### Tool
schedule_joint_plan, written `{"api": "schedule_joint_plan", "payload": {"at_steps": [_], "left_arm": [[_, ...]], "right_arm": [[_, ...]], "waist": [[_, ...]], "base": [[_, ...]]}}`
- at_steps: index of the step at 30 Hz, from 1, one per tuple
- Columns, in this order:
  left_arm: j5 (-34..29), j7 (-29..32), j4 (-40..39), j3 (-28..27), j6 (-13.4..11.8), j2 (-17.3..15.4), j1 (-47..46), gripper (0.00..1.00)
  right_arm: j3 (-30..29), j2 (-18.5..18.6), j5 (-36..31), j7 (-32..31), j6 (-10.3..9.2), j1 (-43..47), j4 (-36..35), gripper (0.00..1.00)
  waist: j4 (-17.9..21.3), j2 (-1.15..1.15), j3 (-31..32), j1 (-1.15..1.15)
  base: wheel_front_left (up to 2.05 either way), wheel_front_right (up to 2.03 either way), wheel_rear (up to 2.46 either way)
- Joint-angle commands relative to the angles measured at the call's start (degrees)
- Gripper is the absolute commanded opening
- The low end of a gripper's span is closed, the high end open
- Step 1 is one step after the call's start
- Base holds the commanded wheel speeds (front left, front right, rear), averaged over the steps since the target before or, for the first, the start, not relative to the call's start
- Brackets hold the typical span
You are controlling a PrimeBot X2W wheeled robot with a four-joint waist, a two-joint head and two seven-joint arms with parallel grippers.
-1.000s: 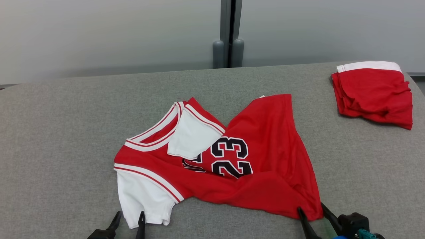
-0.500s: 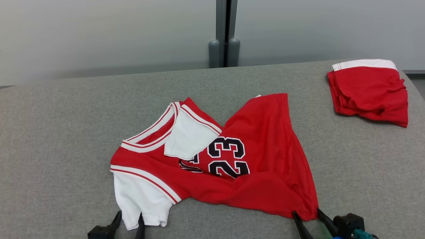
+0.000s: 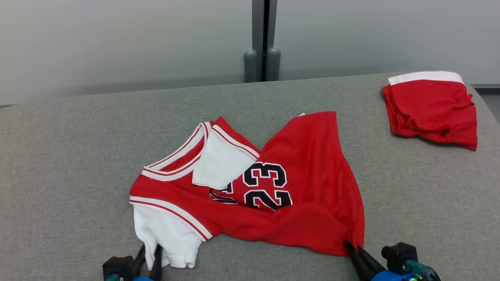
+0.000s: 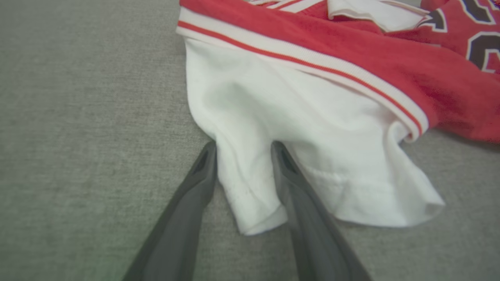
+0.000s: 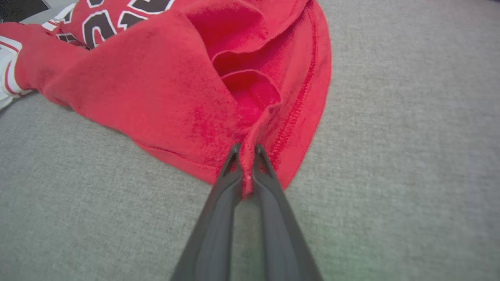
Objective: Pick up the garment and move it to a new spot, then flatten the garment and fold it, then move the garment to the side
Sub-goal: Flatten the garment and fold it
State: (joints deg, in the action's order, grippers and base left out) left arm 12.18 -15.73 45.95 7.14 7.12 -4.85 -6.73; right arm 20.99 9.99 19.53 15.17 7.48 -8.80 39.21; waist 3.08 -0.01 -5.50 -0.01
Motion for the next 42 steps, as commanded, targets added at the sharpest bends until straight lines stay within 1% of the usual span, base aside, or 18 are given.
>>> {"api": "schedule_joint_plan", "payload": {"at_steps": [1,7,11,15,18,21,23,27,32,34,37,40,41,42], "left_arm": [[0.5,1.0,1.1,0.3,0.4,0.5,0.1,0.00],[4.5,0.7,-3.2,0.6,0.5,0.9,-1.0,0.00],[8.5,0.6,-9.1,-0.2,0.4,0.6,-1.6,0.00],[12.6,0.6,-15.0,-0.9,0.4,0.0,-3.2,0.00],[16.3,0.6,-18.4,-1.2,0.4,-1.0,-5.9,0.00],[19.6,0.6,-20.1,-0.2,0.4,-3.2,-10.5,0.00],[21.2,1.1,-20.4,0.9,0.4,-4.4,-14.4,0.00],[24.2,4.1,-19.9,2.5,0.4,-7.9,-24.5,0.00],[26.1,8.1,-17.1,3.5,0.4,-11.3,-40.5,0.00],[26.0,9.4,-15.4,3.3,0.4,-12.4,-47.6,0.00],[25.5,10.6,-12.0,3.6,0.4,-13.1,-58.0,0.00],[22.3,11.4,-8.5,6.7,0.4,-14.1,-67.4,0.00],[21.3,11.4,-7.5,7.9,0.4,-14.2,-70.8,0.00],[20.8,11.1,-6.5,8.9,0.4,-13.5,-73.9,0.00]], "right_arm": [[0.2,0.1,0.2,0.0,0.03,-0.8,-0.5,0.00],[0.0,1.2,0.6,0.0,0.03,0.0,-4.7,0.00],[-1.6,1.8,0.1,0.0,0.03,0.7,-9.6,0.00],[-2.5,2.0,0.9,0.0,0.03,0.0,-14.2,0.00],[-1.9,2.9,2.4,0.0,0.03,-2.6,-16.9,0.00],[-1.1,3.6,4.6,0.0,0.03,-6.7,-18.4,0.00],[-0.1,4.3,6.1,0.0,0.03,-10.7,-18.6,0.00],[1.7,4.5,9.8,-0.2,0.03,-21.0,-17.5,0.00],[1.9,2.7,16.3,-2.3,0.03,-37.6,-13.0,0.00],[1.6,2.3,18.5,-2.9,0.03,-44.7,-10.2,0.00],[1.0,1.5,21.2,-3.5,0.03,-55.0,-5.6,0.00],[-0.8,1.2,23.6,-3.1,0.03,-64.0,-0.6,0.00],[-1.4,1.5,23.7,-3.0,0.02,-67.2,1.3,0.00],[-2.2,1.6,24.1,-2.7,0.02,-69.7,3.2,0.00]], "waist": [[-0.1,0.01,0.0,0.01],[-0.8,0.01,0.0,0.01],[-1.0,0.01,-0.2,0.01],[-0.8,0.01,-0.7,0.01],[-0.5,0.01,-1.6,0.01],[-0.2,0.01,-2.8,0.01],[0.0,0.01,-3.8,0.01],[0.3,0.01,-6.9,0.01],[1.6,0.01,-12.7,0.01],[2.1,0.01,-15.1,0.01],[2.6,0.01,-18.2,0.01],[2.9,0.01,-20.0,0.01],[3.0,0.01,-20.7,0.01],[2.9,0.01,-21.2,0.01]], "base": [[0.00,0.00,0.00],[0.00,0.00,0.00],[0.00,0.00,0.00],[0.00,0.00,0.00],[0.00,0.00,0.00],[0.00,0.00,0.00],[0.00,0.00,0.00],[0.00,0.00,0.00],[0.00,0.00,0.00],[0.00,0.00,0.00],[0.00,0.00,0.00],[0.00,0.00,0.00],[0.00,0.00,0.00],[0.00,0.00,0.00]]}}
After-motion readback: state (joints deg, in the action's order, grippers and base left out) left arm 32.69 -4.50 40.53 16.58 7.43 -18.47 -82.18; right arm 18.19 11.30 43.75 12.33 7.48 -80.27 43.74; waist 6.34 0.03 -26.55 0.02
